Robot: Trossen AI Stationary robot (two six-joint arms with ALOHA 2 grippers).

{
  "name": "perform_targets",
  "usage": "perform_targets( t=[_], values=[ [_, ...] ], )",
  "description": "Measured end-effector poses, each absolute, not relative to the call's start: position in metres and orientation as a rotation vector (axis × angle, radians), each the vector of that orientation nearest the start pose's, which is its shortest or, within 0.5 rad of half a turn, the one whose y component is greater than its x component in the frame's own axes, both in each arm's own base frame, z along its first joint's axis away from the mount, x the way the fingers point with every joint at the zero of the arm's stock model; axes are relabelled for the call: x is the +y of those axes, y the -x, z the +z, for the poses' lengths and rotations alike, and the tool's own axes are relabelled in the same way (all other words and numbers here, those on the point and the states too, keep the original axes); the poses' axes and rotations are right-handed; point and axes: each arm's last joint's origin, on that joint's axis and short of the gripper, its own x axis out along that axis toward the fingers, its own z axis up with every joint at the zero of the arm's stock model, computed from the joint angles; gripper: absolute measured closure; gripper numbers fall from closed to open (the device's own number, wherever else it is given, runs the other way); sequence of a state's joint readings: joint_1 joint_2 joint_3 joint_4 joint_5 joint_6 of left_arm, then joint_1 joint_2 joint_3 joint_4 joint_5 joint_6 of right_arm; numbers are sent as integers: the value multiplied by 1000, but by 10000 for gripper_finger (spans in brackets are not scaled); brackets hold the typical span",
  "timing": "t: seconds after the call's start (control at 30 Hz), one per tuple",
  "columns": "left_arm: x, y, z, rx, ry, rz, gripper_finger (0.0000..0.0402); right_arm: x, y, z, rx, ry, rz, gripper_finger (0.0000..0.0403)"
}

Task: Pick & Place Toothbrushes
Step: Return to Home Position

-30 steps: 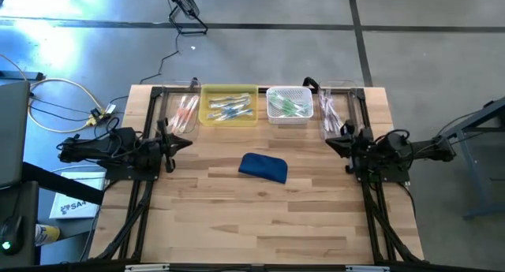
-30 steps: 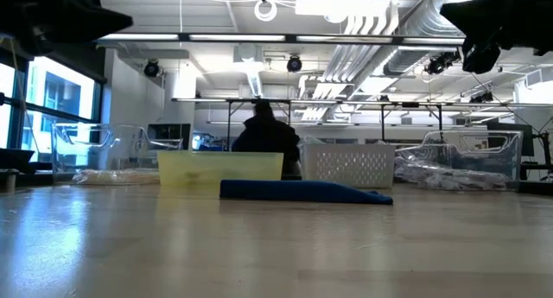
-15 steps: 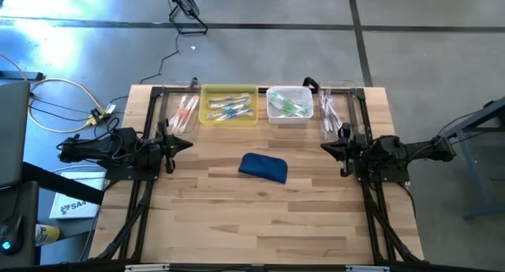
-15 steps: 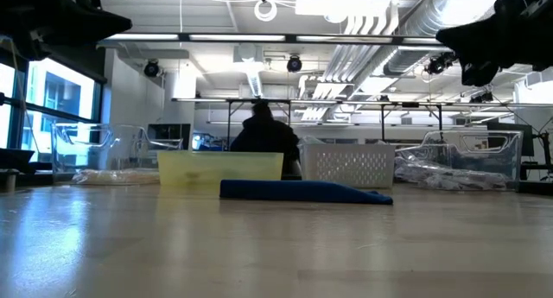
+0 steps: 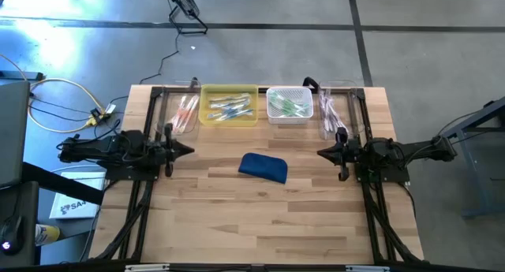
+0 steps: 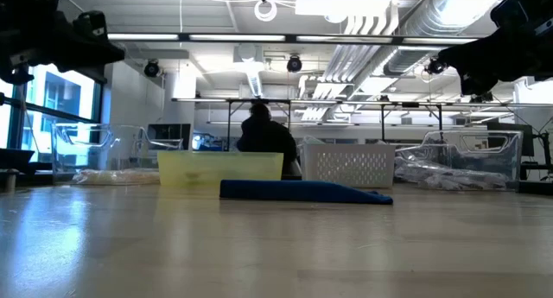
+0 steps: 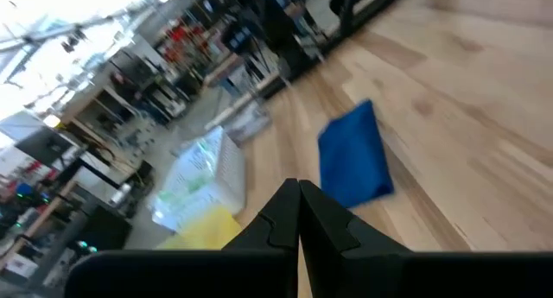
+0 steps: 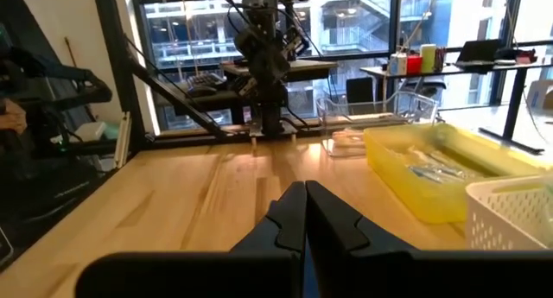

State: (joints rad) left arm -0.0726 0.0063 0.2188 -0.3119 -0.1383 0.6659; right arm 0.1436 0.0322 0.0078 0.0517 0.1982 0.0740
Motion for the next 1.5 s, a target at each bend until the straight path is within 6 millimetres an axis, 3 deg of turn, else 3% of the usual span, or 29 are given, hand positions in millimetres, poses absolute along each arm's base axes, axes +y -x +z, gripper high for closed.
perform_targets(
  t=[0.33, 0.47, 0.6, 0.7, 1.2, 1.5],
  values=[
    [-2, -78, 200, 171, -719, -10, 402, 8, -98, 168, -23, 24, -58, 400],
    [-2, -77, 192, 249, -649, -29, 402, 8, -98, 168, -24, 19, -59, 400],
    [-3, -75, 180, 344, -412, -70, 400, 8, -98, 169, -29, 18, -62, 400],
    [-4, -74, 177, 373, -334, -78, 398, 8, -98, 169, -30, 18, -63, 400],
    [-3, -74, 178, 362, -388, -45, 398, 8, -98, 169, -31, 18, -63, 400],
    [-1, -80, 201, 140, -507, 67, 398, 8, -98, 169, -31, 18, -63, 401]
  ],
)
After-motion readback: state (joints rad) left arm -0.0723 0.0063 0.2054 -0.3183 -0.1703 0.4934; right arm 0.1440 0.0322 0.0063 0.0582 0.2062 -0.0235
